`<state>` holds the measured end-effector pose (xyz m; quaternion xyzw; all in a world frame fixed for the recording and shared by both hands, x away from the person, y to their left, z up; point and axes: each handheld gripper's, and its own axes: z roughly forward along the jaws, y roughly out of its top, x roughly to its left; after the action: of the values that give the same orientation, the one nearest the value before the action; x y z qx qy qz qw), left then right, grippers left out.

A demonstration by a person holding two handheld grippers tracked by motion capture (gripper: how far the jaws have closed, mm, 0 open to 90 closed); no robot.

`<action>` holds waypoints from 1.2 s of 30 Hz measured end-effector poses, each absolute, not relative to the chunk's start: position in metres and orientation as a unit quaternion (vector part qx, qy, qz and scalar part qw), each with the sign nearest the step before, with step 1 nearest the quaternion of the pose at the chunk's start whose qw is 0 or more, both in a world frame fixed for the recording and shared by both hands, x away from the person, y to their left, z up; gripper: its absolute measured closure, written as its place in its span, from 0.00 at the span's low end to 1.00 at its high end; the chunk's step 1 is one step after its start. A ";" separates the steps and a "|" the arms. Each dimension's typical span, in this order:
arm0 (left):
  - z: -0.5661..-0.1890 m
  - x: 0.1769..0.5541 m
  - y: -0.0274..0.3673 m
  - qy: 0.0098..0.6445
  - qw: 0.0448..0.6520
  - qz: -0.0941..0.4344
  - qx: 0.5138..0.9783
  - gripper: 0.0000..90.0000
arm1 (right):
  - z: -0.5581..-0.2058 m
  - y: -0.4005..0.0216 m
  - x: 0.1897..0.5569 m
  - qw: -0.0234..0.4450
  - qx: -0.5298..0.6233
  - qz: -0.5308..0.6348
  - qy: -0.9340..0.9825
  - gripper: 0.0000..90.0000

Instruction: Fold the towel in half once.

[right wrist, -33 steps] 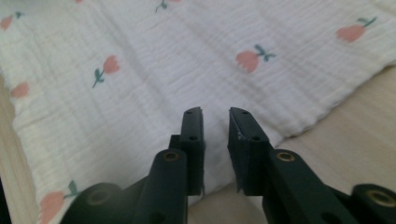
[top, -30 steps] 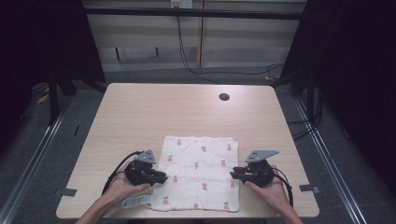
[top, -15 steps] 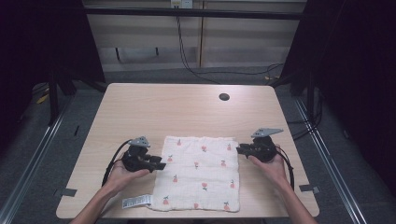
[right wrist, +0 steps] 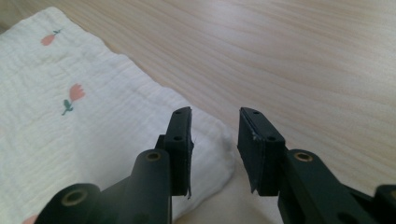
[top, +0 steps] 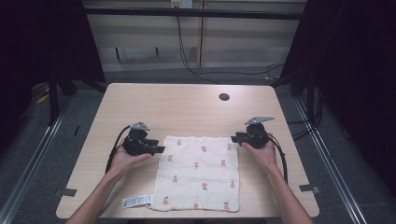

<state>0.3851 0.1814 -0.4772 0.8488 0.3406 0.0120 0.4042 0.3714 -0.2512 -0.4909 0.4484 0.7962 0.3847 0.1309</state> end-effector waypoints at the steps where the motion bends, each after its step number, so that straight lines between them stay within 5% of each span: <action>1: -0.477 0.387 0.181 0.340 0.407 0.014 0.848 0.57 | -0.493 -0.252 0.372 0.131 0.449 0.382 0.797 0.73; 11: -0.485 0.403 0.175 0.354 0.398 0.022 0.846 0.56 | -0.505 -0.248 0.374 0.125 0.450 0.368 0.804 0.77; 15: -0.490 0.410 0.173 0.359 0.397 0.023 0.844 0.57 | -0.505 -0.245 0.374 0.126 0.452 0.365 0.804 0.97; 36: -0.503 0.429 0.157 0.367 0.402 0.021 0.838 0.58 | -0.495 -0.248 0.369 0.120 0.452 0.400 0.788 0.98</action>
<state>0.4289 0.1575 -0.5035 0.8382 0.3675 0.0211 0.4024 0.3693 -0.2477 -0.4946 0.4521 0.7882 0.4000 0.1197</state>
